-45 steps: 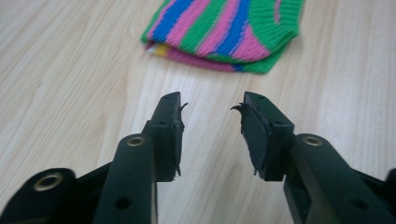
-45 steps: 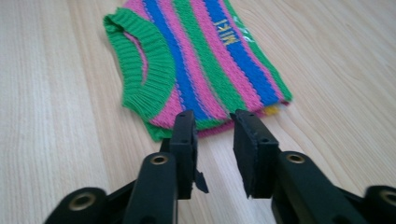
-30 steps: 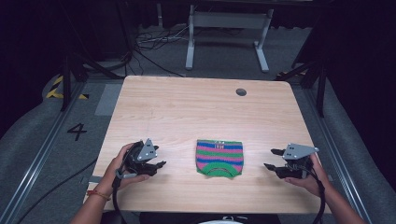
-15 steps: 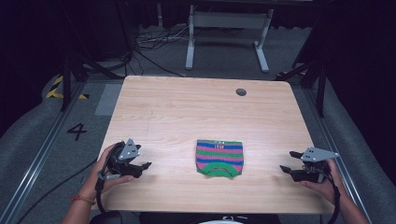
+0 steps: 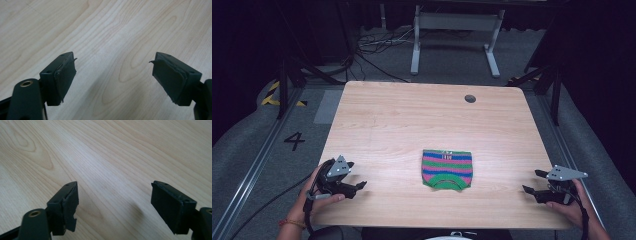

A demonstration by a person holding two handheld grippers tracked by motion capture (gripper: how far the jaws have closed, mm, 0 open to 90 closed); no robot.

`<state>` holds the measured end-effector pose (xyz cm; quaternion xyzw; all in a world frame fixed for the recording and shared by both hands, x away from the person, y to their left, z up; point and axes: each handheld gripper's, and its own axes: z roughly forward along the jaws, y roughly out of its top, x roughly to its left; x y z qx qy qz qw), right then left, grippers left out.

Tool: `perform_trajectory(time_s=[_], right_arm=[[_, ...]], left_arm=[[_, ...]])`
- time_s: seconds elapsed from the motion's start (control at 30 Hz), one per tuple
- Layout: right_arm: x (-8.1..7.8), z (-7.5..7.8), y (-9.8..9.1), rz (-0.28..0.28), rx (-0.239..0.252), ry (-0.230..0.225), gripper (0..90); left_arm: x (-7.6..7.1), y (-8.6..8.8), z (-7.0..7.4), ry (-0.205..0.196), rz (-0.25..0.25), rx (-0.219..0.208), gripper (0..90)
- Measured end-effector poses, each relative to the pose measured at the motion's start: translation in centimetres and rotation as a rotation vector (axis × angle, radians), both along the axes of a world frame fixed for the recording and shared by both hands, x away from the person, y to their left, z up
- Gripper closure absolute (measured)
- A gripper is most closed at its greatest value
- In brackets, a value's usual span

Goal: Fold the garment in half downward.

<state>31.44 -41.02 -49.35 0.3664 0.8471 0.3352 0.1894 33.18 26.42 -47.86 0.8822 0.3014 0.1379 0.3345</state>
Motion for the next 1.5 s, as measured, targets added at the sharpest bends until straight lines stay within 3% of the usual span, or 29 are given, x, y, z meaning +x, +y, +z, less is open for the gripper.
perform_trajectory(time_s=[0.17, 0.37, 1.0, 1.5], right_arm=[[-0.4, -0.7, -0.8, -0.024, 0.047, 0.015, 20.4], [-0.8, -1.2, -1.1, -0.047, 0.094, 0.043, 19.2], [-1.0, -1.2, -1.1, -0.075, 0.091, 0.05, 17.2], [-0.9, -1.2, -1.1, -0.083, 0.089, 0.052, 15.8]], left_arm=[[-0.4, 0.7, -1.2, 0.044, 0.023, -0.018, 18.0], [-0.8, 1.1, -2.0, 0.068, 0.035, -0.045, 17.1], [-1.3, 0.8, -2.1, 0.052, 0.091, -0.042, 15.3], [-1.2, 0.7, -2.2, 0.056, 0.098, -0.041, 14.6]])
